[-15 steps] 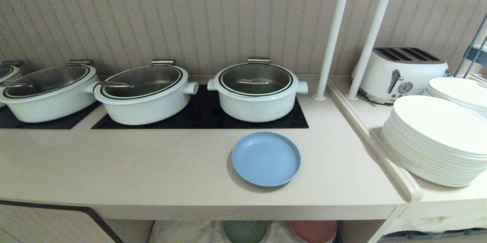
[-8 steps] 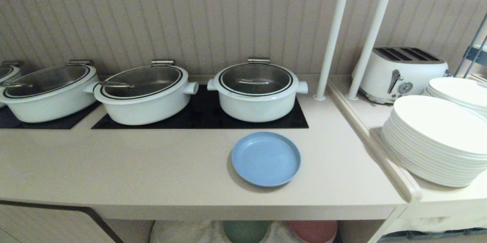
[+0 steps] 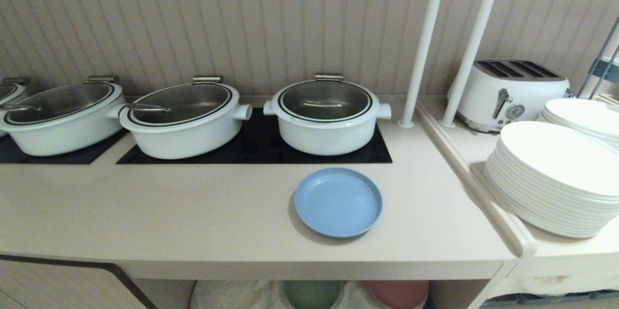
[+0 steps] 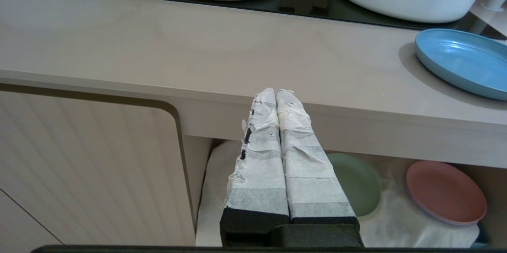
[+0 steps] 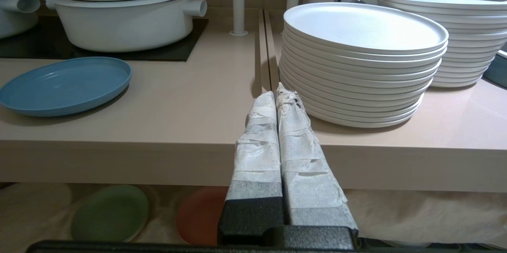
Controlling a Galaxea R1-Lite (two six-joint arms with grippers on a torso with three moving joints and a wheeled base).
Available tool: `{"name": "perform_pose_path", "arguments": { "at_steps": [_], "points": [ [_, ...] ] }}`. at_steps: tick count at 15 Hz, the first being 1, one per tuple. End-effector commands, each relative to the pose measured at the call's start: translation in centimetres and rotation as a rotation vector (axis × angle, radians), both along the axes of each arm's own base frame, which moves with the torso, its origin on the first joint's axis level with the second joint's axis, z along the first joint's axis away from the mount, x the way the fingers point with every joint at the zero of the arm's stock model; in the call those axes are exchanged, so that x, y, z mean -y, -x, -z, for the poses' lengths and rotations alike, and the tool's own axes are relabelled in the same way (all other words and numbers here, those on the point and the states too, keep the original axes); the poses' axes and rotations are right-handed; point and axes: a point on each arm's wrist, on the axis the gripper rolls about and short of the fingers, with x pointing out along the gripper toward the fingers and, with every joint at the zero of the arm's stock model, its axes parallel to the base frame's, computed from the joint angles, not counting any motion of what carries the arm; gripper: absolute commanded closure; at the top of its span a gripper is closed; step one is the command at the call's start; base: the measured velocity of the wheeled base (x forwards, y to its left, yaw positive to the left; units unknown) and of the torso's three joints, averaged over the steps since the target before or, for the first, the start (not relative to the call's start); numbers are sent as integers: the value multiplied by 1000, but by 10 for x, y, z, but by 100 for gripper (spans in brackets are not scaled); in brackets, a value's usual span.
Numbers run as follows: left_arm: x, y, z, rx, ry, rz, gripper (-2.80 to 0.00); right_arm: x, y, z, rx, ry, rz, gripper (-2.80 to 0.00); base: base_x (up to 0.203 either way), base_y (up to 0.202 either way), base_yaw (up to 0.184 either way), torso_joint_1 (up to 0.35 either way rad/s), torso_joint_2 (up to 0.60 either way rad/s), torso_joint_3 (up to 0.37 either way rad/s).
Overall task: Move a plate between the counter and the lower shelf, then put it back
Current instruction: Pick up the plate
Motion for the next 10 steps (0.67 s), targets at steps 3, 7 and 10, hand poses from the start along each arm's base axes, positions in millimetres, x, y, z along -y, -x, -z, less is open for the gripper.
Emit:
{"name": "perform_pose_path", "arguments": {
  "at_steps": [3, 7, 10],
  "points": [
    [0, 0, 0, 0, 3, -1, 0, 0, 0, 0, 0, 26, -11, 0, 0, 0, 0, 0, 0, 0],
    [0, 0, 0, 0, 1, -1, 0, 0, 0, 0, 0, 25, -11, 0, 0, 0, 0, 0, 0, 0],
    [0, 0, 0, 1, 3, -1, 0, 0, -2, -1, -11, 40, -9, 0, 0, 0, 0, 0, 0, 0]
  ]
}}
